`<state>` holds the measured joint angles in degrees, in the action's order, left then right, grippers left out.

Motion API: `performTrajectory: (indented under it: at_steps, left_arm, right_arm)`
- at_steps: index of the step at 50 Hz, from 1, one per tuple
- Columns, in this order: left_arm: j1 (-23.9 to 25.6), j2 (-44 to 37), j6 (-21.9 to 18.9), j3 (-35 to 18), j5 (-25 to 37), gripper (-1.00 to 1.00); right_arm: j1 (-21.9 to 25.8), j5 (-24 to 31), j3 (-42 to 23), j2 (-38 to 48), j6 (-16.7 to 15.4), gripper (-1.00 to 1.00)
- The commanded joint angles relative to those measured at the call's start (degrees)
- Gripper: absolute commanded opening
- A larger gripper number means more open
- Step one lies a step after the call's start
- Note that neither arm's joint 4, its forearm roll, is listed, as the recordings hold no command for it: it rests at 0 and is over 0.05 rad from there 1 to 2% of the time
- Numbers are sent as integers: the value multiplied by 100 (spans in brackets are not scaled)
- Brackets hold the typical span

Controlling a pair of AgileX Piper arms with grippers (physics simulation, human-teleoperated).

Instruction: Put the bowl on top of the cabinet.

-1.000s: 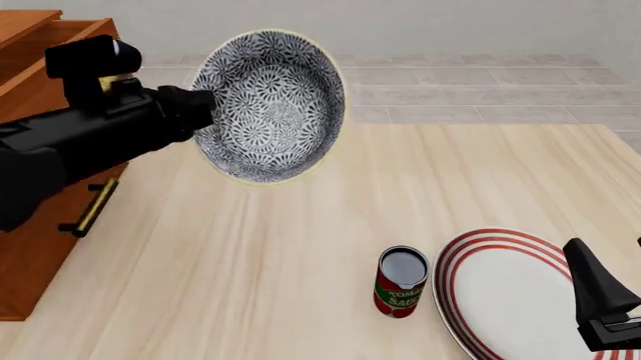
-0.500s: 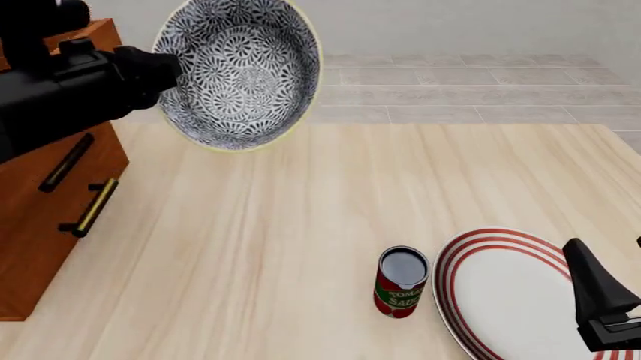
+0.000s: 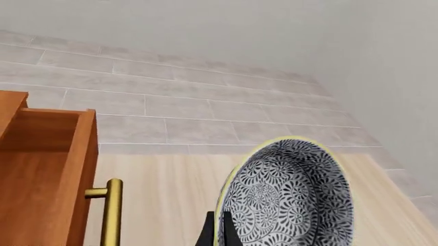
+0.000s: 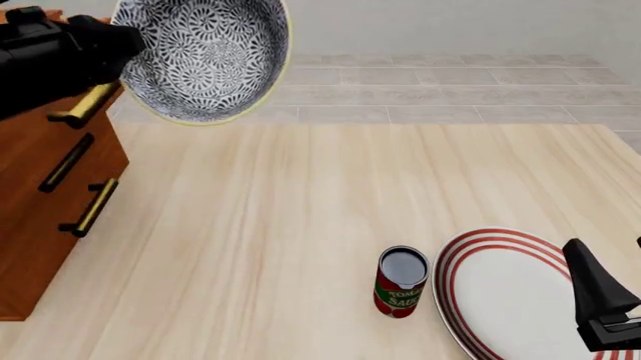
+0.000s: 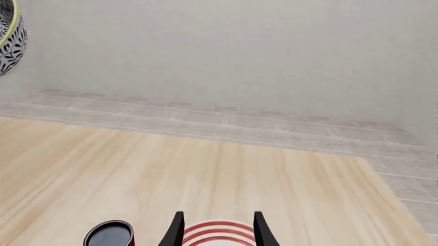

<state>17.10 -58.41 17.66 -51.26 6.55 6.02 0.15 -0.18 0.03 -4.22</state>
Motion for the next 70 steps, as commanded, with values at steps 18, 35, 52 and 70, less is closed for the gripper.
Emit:
performTrajectory:
  at_steps: [18, 35, 52, 70]
  left_arm:
    - [-389, -50, 127, -460, 467, -100]
    - [-464, -214, 338, -763, 813, -100]
    - [-999, -245, 392, -1034, 1144, -100]
    - [-1457, -112, 487, -1112, 1255, -100]
  right_arm:
    - [-56, -3, 4, -1, -12, 100]
    - [-67, -1, 8, 0, -14, 100]
    - [-54, 4, 10, 0, -13, 100]
    - [-42, 4, 11, -1, -10, 100]
